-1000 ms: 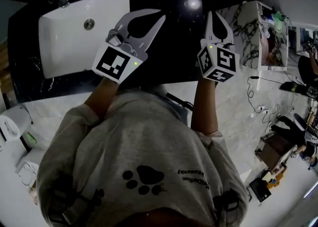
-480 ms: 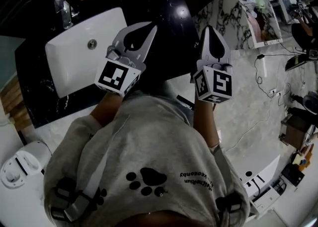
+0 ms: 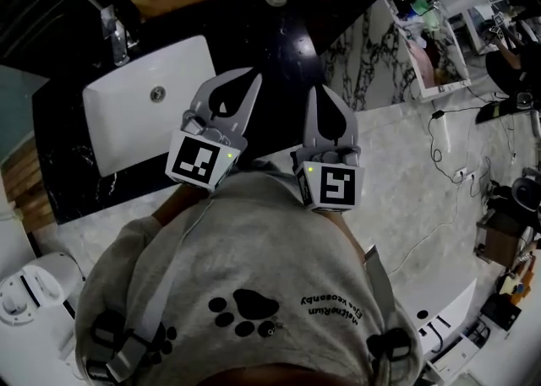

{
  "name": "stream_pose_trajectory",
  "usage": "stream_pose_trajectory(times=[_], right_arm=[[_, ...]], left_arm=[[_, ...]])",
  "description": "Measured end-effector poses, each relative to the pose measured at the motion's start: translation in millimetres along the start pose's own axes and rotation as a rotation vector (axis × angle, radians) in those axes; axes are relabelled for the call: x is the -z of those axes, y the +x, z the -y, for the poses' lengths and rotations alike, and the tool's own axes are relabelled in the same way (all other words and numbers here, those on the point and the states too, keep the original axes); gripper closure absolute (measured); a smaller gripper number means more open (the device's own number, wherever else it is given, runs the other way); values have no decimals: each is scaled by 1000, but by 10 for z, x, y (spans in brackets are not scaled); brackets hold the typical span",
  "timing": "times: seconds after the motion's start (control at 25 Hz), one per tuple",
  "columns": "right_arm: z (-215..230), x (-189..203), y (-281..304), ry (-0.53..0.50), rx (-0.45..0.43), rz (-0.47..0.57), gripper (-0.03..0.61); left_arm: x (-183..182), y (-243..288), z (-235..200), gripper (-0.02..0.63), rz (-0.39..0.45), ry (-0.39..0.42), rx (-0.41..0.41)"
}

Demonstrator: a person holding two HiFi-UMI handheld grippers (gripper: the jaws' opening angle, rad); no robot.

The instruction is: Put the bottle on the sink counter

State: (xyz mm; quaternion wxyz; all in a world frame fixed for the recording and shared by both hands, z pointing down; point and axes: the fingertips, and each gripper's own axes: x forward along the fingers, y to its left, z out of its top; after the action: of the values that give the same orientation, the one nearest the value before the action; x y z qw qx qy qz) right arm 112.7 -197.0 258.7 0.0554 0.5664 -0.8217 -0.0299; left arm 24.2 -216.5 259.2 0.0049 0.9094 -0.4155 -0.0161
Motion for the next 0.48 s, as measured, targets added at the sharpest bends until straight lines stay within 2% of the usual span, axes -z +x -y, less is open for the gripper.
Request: stream_pose_trajectory(times=[0.2,0.28,0.48], right_arm=[[-95,37,59,54,-61,-3,578],[-73,75,60,61,-73,-7,578],[-61,182,112,72,-128,-20,578]], left_arm=[[95,32,50,611,0,-51,-17],[74,26,92,611,20,-29,-14],[112,10,105,611,9,-2,-28]])
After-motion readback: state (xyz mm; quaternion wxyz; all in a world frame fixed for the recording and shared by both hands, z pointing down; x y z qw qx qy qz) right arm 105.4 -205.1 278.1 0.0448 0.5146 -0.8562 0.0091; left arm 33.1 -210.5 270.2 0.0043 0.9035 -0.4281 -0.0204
